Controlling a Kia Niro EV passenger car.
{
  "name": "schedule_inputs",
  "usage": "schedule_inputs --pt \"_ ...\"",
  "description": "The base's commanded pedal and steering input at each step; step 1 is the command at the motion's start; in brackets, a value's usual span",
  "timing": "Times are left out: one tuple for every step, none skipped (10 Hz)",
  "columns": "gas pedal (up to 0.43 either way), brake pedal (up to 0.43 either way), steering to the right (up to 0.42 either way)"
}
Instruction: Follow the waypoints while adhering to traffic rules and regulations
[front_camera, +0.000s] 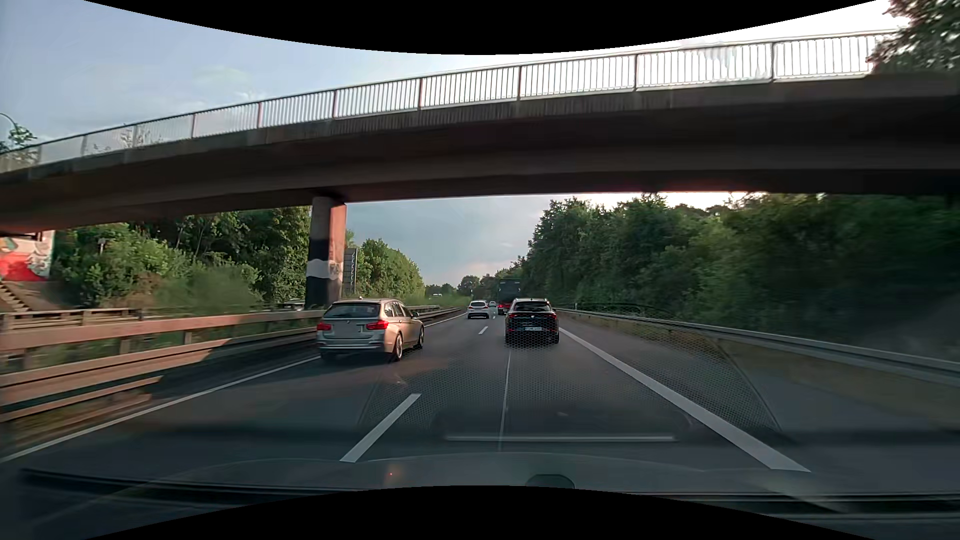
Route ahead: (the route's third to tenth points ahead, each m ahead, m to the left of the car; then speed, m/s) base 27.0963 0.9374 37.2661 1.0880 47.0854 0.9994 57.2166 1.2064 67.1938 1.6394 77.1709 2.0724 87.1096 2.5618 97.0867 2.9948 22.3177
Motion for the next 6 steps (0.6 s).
schedule_inputs --pt "0.358 0.0 -0.016" --pt "0.358 0.0 -0.016" --pt "0.358 0.0 -0.016" --pt "0.358 0.0 -0.016" --pt "0.358 0.0 -0.016" --pt "0.358 0.0 -0.016"
